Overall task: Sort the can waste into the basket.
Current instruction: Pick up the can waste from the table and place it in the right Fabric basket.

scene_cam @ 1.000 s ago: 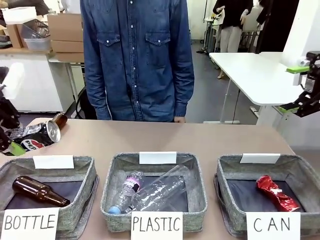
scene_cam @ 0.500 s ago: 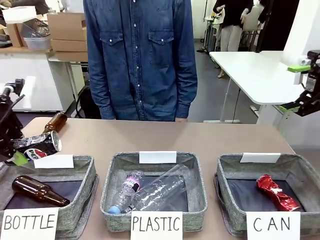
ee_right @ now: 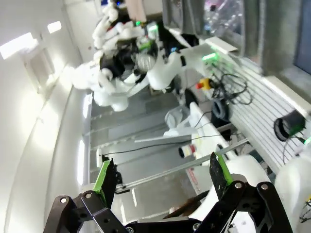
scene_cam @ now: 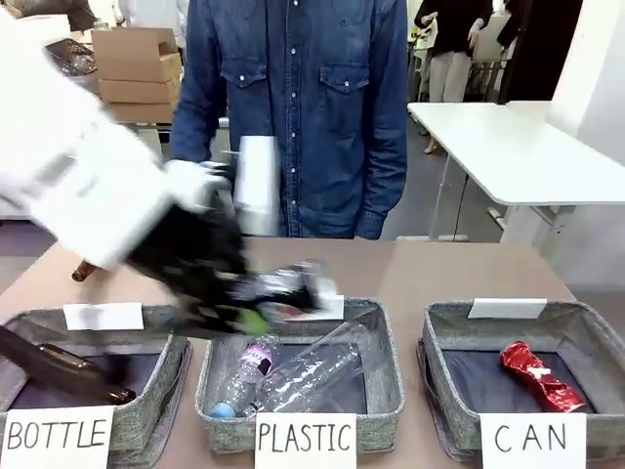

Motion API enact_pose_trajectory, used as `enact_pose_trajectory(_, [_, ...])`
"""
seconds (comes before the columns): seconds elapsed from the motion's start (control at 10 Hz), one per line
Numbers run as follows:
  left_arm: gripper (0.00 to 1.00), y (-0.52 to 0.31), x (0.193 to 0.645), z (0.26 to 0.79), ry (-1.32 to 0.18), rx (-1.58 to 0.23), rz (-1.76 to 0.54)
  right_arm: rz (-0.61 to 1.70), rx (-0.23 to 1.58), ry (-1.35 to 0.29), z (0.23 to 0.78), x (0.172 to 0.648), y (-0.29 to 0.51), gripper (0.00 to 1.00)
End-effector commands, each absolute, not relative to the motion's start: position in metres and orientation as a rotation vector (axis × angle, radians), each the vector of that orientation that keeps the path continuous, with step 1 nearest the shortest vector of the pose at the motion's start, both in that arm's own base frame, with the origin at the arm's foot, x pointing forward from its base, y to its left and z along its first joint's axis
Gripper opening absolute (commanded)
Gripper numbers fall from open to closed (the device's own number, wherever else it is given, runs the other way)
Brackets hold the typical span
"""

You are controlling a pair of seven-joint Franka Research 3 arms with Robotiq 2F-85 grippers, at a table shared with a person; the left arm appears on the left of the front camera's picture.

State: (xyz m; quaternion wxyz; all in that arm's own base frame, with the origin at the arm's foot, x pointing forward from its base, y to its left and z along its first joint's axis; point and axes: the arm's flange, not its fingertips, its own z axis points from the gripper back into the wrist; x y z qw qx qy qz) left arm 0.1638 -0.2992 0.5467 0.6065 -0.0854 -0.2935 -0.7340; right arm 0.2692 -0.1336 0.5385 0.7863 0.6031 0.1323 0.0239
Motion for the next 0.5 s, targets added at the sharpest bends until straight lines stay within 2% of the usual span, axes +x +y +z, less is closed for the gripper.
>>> enact_pose_trajectory(0.0, [0.44,-0.388,0.209,0.538,-0.688,-0.251,-1.785,-0.131,1.184,0.047,0.567,0.214,-0.185,1.0])
enact_pose_trajectory(0.1, [0.44,-0.432,0.209,0.534,-0.66,-0.31,-1.867,-0.302,1.084,-0.182,0.57,0.196,-0.201,1.0])
enact_pose_trajectory(0.2, [0.44,-0.471,0.209,0.531,-0.669,-0.324,-1.912,-0.407,1.064,-0.32,0.571,0.185,-0.206,1.0])
enact_pose_trajectory(0.3, [0.44,-0.508,0.21,0.528,-0.695,-0.27,-1.955,-0.105,1.218,0.023,0.566,0.202,-0.199,1.0])
enact_pose_trajectory(0.4, [0.44,-0.542,0.216,0.521,-0.683,-0.226,-1.989,-0.105,1.218,0.023,0.566,0.202,-0.199,1.0])
